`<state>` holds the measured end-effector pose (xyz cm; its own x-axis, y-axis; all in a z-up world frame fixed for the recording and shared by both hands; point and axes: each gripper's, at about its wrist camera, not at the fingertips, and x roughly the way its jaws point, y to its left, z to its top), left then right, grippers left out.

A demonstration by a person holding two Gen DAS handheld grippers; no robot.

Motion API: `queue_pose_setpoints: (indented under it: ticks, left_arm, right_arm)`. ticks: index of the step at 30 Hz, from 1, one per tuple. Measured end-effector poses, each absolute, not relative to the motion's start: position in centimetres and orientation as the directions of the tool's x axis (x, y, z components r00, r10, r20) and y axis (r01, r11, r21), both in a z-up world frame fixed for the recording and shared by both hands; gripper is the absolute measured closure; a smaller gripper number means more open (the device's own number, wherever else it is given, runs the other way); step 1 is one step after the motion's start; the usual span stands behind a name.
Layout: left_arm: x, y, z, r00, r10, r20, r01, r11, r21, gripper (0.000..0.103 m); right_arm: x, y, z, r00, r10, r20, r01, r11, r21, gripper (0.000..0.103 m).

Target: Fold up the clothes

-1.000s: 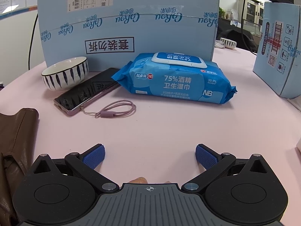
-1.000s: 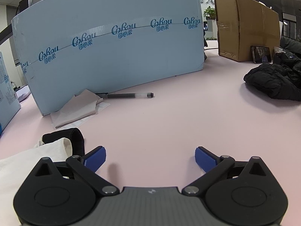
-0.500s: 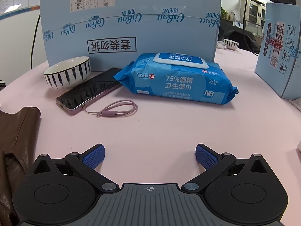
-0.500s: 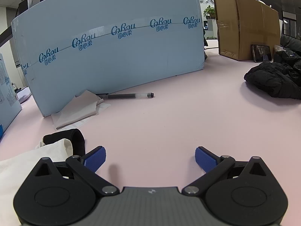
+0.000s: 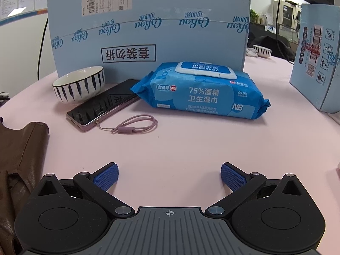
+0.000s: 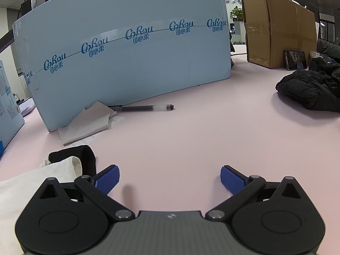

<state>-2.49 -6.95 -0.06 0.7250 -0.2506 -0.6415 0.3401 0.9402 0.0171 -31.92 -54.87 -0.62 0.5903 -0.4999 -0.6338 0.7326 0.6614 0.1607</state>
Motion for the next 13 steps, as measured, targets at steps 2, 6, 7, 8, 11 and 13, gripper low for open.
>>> queue_pose_setpoints:
  ticks: [2, 6, 7, 8, 11, 13]
  left_arm:
    - [-2.40, -6.93, -0.09, 0.724, -0.247, -0.645, 0.336, 0.942, 0.016, 0.000]
    - [-2.26, -6.86, -0.16, 0.718, -0.250, -0.650, 0.335, 0.942, 0.008, 0.000]
    - [-2.26, -6.86, -0.15, 0.718, -0.250, -0.649, 0.335, 0.942, 0.008, 0.000]
    - [-2.27, -6.88, -0.17, 0.719, -0.250, -0.649, 0.335, 0.942, 0.009, 0.000]
    - [-2.43, -6.94, -0.19, 0.720, -0.247, -0.648, 0.332, 0.943, 0.009, 0.000]
    - [-2.51, -6.90, -0.19, 0.721, -0.247, -0.648, 0.331, 0.944, 0.008, 0.000]
  right_arm:
    - [-31.92, -54.85, -0.61, 0.590, -0.500, -0.634, 0.733, 0.661, 0.161, 0.000]
    - [-32.05, -54.83, -0.62, 0.591, -0.500, -0.633, 0.733, 0.661, 0.161, 0.000]
    - [-32.01, -54.85, -0.64, 0.591, -0.500, -0.633, 0.732, 0.662, 0.161, 0.000]
    - [-31.98, -54.86, -0.65, 0.591, -0.499, -0.633, 0.732, 0.662, 0.161, 0.000]
    - [-32.00, -54.90, -0.66, 0.593, -0.498, -0.632, 0.731, 0.662, 0.165, 0.000]
    - [-32.06, -54.93, -0.64, 0.596, -0.497, -0.631, 0.731, 0.661, 0.169, 0.000]
